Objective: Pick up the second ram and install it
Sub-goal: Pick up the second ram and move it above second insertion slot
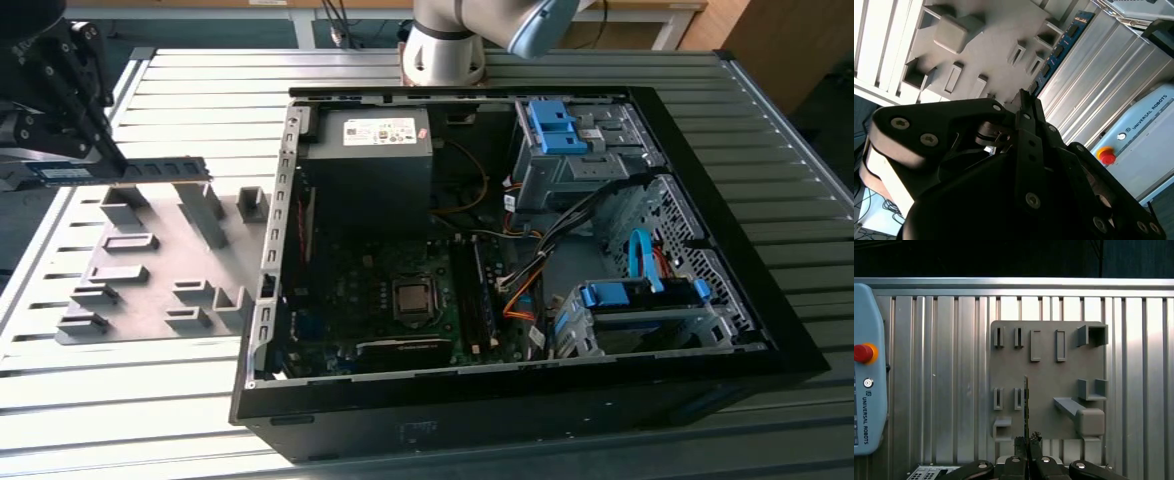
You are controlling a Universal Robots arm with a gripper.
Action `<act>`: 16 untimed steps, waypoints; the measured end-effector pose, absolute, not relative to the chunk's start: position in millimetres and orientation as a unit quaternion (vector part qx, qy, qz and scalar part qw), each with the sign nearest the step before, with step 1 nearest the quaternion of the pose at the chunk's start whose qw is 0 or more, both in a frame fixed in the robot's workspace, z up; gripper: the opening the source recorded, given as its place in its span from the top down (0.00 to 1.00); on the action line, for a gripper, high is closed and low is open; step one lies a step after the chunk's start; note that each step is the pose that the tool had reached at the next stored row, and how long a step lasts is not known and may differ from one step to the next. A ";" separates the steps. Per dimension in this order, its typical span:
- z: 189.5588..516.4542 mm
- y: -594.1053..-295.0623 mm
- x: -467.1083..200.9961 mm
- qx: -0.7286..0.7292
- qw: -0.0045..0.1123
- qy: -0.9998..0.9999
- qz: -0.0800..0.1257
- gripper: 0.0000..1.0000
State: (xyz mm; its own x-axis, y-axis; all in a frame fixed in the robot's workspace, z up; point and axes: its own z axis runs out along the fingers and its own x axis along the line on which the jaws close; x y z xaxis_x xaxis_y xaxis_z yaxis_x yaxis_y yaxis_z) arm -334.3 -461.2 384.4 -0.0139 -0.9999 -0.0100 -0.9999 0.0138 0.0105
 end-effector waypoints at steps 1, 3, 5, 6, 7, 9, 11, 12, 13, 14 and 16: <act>384.5 -461.2 -333.5 0.702 0.000 -0.712 -0.007 0.86; 384.4 -461.2 -331.9 0.702 0.000 -0.712 -0.007 0.86; 384.4 -461.2 -330.4 0.702 0.000 -0.712 -0.007 0.86; 384.4 -461.2 -329.6 0.702 0.000 -0.712 -0.007 0.86; 384.4 -461.2 -328.8 0.702 0.000 -0.712 -0.007 0.86; 384.4 -461.2 -327.2 0.702 0.000 -0.712 -0.007 0.86; 384.4 -461.2 -325.6 0.702 0.000 -0.712 -0.007 0.86; 384.4 -461.2 -324.9 0.702 0.000 -0.712 -0.007 0.86; 384.4 -461.2 -324.0 0.702 0.000 -0.712 -0.007 0.86; 384.4 -461.2 -323.2 0.702 0.000 -0.712 -0.007 0.86; 384.5 -461.2 -321.5 0.702 0.000 -0.712 -0.007 0.86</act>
